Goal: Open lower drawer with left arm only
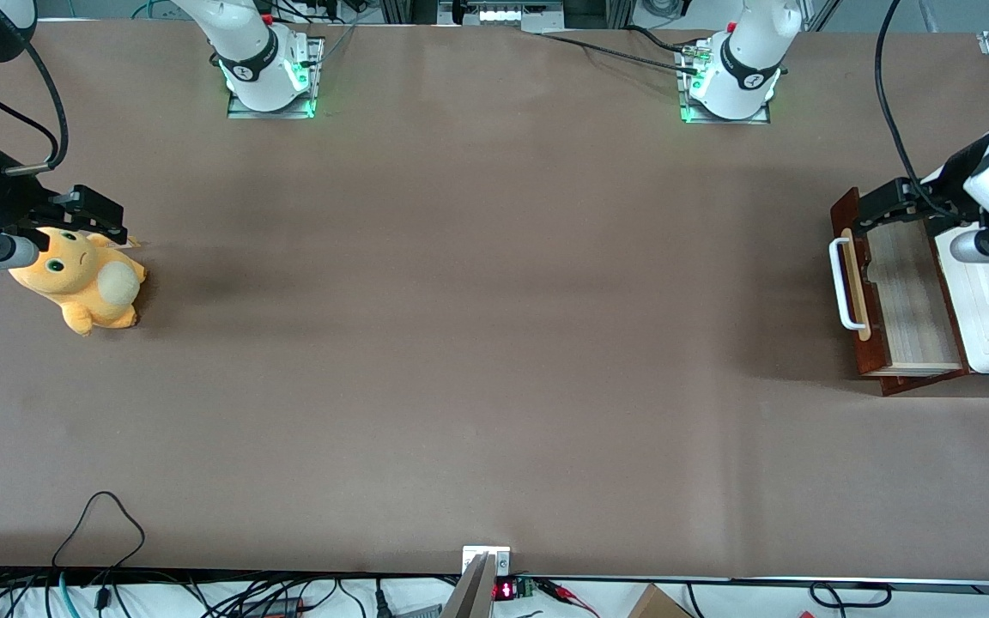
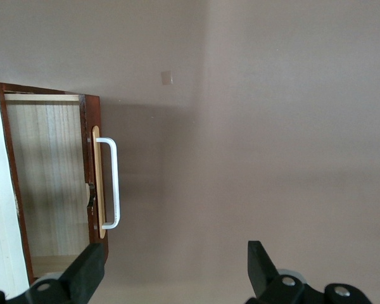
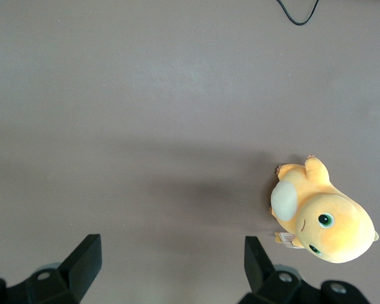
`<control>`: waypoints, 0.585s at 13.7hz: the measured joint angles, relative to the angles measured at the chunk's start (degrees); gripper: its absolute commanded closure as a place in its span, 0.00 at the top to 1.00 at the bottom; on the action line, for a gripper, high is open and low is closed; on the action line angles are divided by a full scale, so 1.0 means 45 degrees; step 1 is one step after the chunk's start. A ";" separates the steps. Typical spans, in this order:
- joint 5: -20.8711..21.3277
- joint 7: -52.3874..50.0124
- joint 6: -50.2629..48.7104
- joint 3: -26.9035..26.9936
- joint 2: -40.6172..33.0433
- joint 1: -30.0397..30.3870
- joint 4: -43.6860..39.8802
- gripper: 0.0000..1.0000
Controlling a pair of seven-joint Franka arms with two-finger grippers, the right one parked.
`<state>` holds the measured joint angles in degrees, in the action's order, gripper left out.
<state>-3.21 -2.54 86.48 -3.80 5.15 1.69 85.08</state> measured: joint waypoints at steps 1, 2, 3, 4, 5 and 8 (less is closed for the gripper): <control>0.0000 0.0108 0.0171 0.0009 -0.0048 0.0012 0.0010 1.00; 0.0000 0.0154 0.0312 0.0025 -0.0078 0.0041 0.0008 1.00; 0.0000 0.0169 0.0356 0.0031 -0.0098 0.0084 0.0003 1.00; 0.0000 0.0177 0.0392 0.0032 -0.0106 0.0114 -0.0020 1.00; 0.0000 0.0178 0.0433 0.0030 -0.0106 0.0116 -0.0067 1.00; 0.0000 0.0178 0.0451 0.0030 -0.0108 0.0117 -0.0194 1.00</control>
<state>-3.21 -1.73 88.51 -3.66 4.66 2.21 84.21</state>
